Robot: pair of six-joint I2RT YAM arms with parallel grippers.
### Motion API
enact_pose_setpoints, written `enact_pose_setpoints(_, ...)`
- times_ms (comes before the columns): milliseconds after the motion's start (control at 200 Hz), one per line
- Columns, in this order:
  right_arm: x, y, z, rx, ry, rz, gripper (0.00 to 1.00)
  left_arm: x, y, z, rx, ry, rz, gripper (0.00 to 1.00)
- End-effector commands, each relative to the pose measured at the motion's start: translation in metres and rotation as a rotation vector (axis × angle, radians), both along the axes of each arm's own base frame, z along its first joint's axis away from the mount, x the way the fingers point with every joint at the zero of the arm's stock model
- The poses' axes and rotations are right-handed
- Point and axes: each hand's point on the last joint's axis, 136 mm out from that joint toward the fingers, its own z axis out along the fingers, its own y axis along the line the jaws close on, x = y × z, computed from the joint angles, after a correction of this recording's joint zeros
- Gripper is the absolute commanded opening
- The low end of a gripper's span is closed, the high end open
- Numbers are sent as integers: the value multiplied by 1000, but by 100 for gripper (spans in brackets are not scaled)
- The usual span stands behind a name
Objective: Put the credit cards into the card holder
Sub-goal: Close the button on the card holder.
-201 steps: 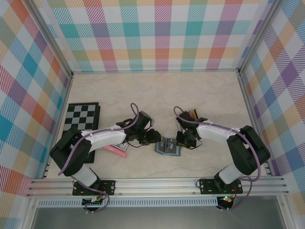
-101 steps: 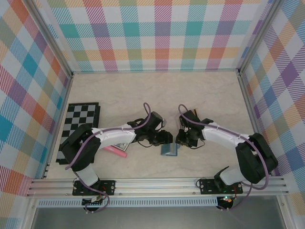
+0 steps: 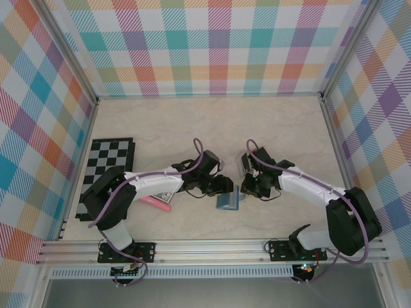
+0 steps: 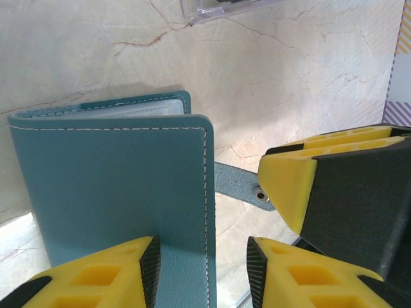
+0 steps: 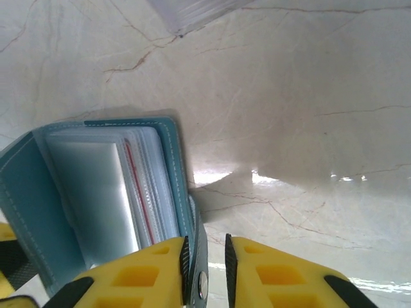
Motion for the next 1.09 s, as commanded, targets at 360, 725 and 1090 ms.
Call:
enact_pose_setpoints(360,-20,5,4,58,46,67,22,-1,-2,-5,14,5,-5,42)
enact_pose_setpoints(725,-24,1,5,38,54,81,20,-1,-2,-6,16,7,-5,41)
enact_pose_setpoints(1090,-28,4,4,61,69,89,17,-1,-2,-7,18,9,-5,41)
